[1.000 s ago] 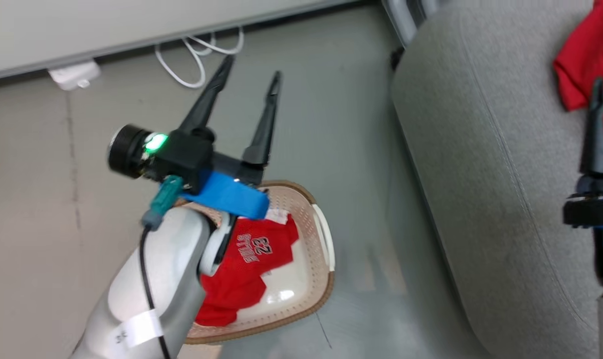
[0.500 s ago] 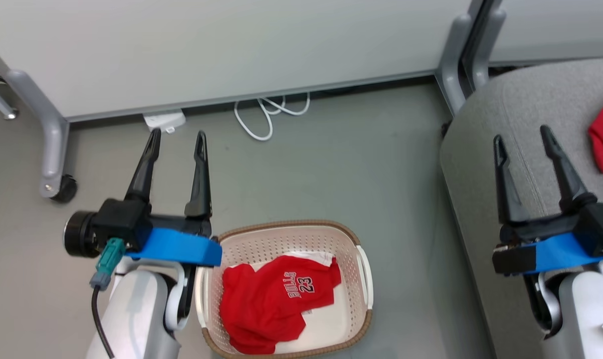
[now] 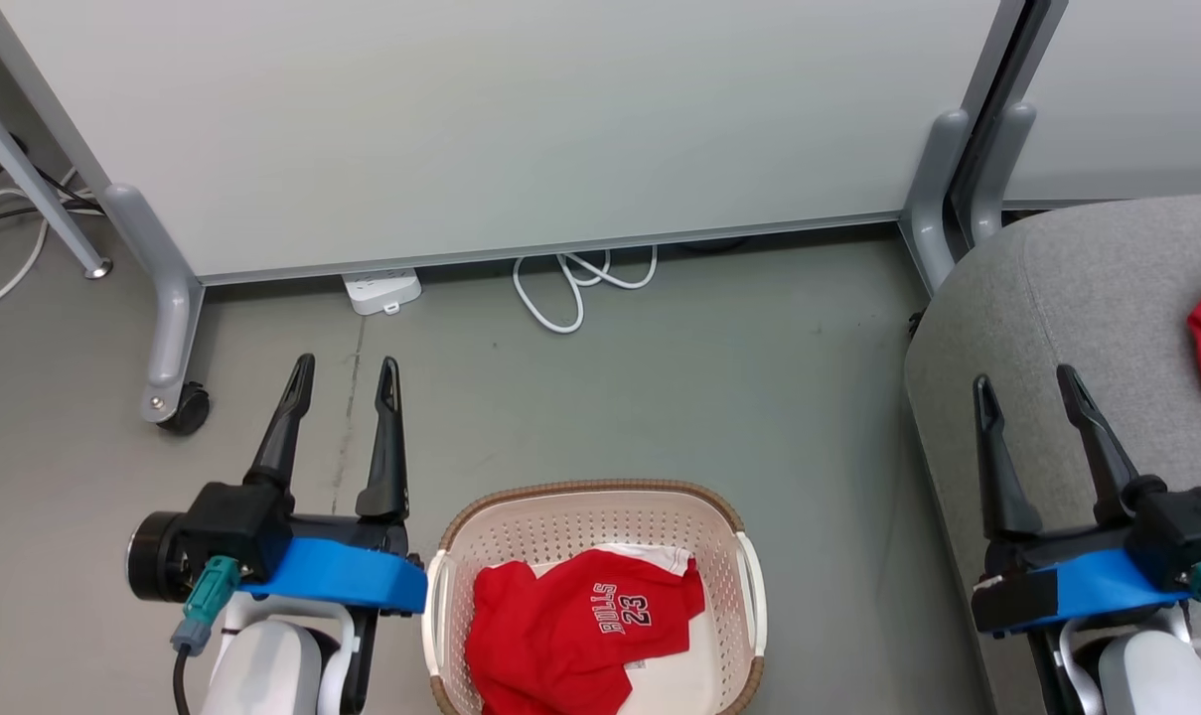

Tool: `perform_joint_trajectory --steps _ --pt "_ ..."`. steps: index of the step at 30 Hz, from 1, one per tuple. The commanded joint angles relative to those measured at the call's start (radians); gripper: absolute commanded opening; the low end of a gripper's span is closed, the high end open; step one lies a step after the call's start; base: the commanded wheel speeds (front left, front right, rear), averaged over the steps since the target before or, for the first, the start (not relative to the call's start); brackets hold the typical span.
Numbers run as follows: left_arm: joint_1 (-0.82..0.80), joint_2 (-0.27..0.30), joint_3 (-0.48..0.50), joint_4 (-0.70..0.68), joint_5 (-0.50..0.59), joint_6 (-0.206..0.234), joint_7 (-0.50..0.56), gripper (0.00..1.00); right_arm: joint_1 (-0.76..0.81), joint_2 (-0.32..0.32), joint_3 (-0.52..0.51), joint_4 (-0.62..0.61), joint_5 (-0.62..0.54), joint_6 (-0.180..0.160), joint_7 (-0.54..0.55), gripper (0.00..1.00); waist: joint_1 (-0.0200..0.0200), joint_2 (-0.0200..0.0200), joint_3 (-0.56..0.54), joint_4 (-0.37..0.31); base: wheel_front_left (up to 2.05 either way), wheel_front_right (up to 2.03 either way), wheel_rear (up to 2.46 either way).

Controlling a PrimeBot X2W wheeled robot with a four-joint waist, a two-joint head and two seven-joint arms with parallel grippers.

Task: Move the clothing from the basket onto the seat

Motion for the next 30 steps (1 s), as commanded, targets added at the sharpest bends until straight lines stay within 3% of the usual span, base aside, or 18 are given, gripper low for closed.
perform_joint_trajectory --steps 1,30 --pt "0.013 -0.002 0.008 0.002 0.008 -0.004 -0.005 1.0 0.021 0.006 -0.004 0.003 0.007 0.0 -0.003 1.0 0.0001 0.0 -0.004 0.001 0.0 0.0 0.0" --pt "0.009 -0.005 -0.023 0.025 -0.012 -0.019 -0.005 1.0 0.05 0.032 -0.019 0.008 0.02 0.0 -0.003 1.0 0.0001 0.0 -0.016 0.0 0.0 0.0 0.0"
